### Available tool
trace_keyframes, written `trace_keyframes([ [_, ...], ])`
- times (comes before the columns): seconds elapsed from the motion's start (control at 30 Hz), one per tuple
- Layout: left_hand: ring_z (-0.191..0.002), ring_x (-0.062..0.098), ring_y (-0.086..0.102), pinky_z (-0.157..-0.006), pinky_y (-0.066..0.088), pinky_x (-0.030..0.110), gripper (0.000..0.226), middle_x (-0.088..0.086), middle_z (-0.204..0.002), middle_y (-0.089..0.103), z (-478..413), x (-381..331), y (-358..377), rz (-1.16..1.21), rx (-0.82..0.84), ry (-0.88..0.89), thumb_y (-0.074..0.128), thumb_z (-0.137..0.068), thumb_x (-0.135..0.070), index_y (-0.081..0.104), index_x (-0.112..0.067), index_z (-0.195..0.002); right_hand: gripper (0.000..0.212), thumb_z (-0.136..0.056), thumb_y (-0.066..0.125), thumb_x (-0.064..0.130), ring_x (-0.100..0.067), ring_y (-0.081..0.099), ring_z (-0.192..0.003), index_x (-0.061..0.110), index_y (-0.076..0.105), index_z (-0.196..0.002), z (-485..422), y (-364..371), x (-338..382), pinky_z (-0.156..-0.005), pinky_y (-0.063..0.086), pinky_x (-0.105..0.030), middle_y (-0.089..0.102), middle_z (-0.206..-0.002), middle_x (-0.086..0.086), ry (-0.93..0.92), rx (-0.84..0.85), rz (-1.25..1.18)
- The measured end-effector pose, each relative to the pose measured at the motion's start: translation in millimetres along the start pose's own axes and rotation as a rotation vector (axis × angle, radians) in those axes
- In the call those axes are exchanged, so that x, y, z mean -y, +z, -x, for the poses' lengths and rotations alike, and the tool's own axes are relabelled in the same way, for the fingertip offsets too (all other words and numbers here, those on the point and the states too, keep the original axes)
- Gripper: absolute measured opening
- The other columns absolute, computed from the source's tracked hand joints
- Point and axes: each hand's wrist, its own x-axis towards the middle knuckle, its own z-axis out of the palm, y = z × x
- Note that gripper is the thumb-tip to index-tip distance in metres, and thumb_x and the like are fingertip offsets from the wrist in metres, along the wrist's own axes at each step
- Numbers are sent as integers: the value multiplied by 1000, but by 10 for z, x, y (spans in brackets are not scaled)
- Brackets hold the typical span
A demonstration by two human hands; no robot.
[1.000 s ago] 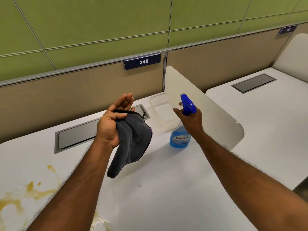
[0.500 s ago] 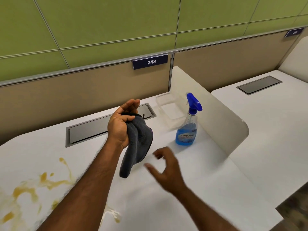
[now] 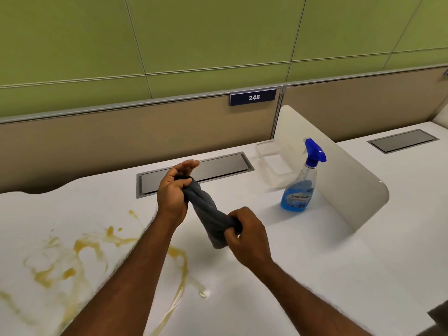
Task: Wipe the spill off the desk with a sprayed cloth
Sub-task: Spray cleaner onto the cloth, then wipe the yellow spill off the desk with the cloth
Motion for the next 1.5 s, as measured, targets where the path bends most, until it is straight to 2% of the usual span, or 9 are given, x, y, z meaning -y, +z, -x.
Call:
trace_keyframes([
  [0.23, -74, 15, 54, -74, 47, 25, 40, 3, -78, 56, 395, -283, -882, -558, 29, 82, 32, -97, 7, 61, -18, -108, 12, -79, 63, 4, -11, 57, -75, 13, 62, -87, -151, 126, 447, -65, 51, -24, 59, -84, 4, -160, 17, 6],
  [0.4, -76, 5, 54, -72, 43, 14, 21, -7, -89, 57, 653, -494, -1386, -803, 144, 75, 42, -97, -26, 55, -29, -114, 15, -76, 62, -1, -11, 56, -75, 12, 64, -84, -140, 331, 717, -66, 48, -22, 60, -83, 1, -236, 42, 23],
  [0.47, -74, 5, 49, -68, 43, 14, 28, -3, -87, 49, 748, -583, -1522, -855, 184, 71, 53, -88, -35, 51, -31, -116, 16, -76, 63, -3, -11, 57, -75, 11, 65, -84, -119, 400, 795, -66, 47, -19, 62, -83, 0, -244, 52, 28],
  [0.57, -81, 10, 44, -68, 44, 14, 45, -3, -92, 43, 881, -689, -1688, -933, 257, 58, 61, -76, -17, 46, -27, -117, 16, -77, 65, -2, -8, 57, -75, 11, 67, -86, -91, 460, 855, -67, 45, -13, 63, -84, 2, -243, 61, 15],
  [0.7, -83, 12, 50, -69, 44, 9, 47, -5, -97, 47, 1025, -751, -1848, -962, 240, 40, 54, -83, 8, 46, -25, -115, 14, -83, 66, 1, -8, 59, -78, 9, 68, -94, -45, 487, 882, -69, 47, -13, 67, -88, 2, -194, 135, 0],
  [0.87, -94, 14, 64, -79, 52, 16, 29, -3, -103, 66, 1248, -772, -1970, -877, 154, 80, 70, -82, 1, 63, -18, -103, 23, -85, 59, -1, -3, 63, -80, 18, 69, -93, -8, 382, 829, -68, 49, -9, 68, -85, 9, -129, 297, -57],
  [1.13, -76, 0, 63, -69, 47, 9, 21, -8, -87, 69, 1319, -356, -1979, -1016, 75, -2, 80, -74, -11, 68, -19, -90, 21, -88, 57, 4, -12, 64, -89, 14, 73, -97, -154, 577, 499, -76, 51, -23, 70, -93, 3, 81, 408, -57],
  [1.3, -82, 17, 65, -79, 53, 30, 19, 1, -92, 69, 1155, -51, -1993, -1118, -12, -49, 76, -76, -8, 68, -12, -92, 22, -88, 57, 7, -19, 63, -97, 10, 71, -106, -295, 887, 240, -84, 53, -31, 70, -103, -4, 128, 482, 45],
  [1.5, -90, 21, 62, -82, 52, 39, 22, 1, -103, 62, 1121, 155, -2062, -1292, -11, -40, 67, -82, -14, 64, -14, -105, 26, -87, 56, 5, -16, 61, -96, 12, 67, -110, -357, 1134, 109, -81, 43, -20, 69, -108, -3, 114, 480, 63],
])
